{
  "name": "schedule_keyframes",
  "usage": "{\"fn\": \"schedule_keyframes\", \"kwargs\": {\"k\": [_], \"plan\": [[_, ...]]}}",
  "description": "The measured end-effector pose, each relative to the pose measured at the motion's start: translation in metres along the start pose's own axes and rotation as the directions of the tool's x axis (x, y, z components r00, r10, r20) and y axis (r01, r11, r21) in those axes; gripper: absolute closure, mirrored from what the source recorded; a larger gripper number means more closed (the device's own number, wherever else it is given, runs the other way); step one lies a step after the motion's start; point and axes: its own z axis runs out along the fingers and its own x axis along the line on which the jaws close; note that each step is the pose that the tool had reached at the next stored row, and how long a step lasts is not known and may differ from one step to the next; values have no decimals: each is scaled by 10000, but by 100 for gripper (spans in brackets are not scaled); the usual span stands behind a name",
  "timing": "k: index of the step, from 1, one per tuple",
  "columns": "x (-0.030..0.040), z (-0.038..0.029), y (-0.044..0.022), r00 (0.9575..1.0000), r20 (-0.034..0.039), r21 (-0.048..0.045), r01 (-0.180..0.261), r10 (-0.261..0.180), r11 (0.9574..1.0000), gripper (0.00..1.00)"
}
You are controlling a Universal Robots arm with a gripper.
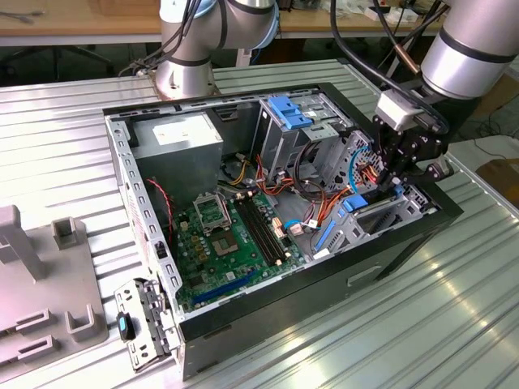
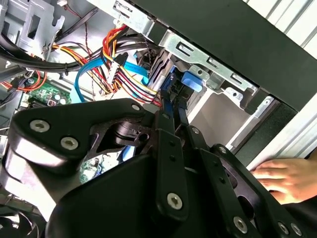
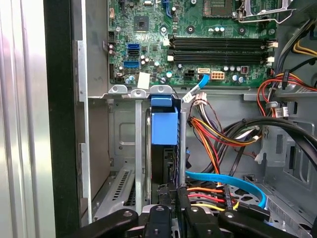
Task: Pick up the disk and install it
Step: 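Insert the first disk wire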
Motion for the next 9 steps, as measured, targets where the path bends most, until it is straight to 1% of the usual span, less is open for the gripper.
{"fn": "schedule_keyframes", "kwargs": {"k": [2, 9], "plan": [[0, 8, 1, 10000, 1, 0, -1, 1, 10000, 83], [0, 72, 7, 10000, 10, -1, -8, 8, 10000, 83]]}}
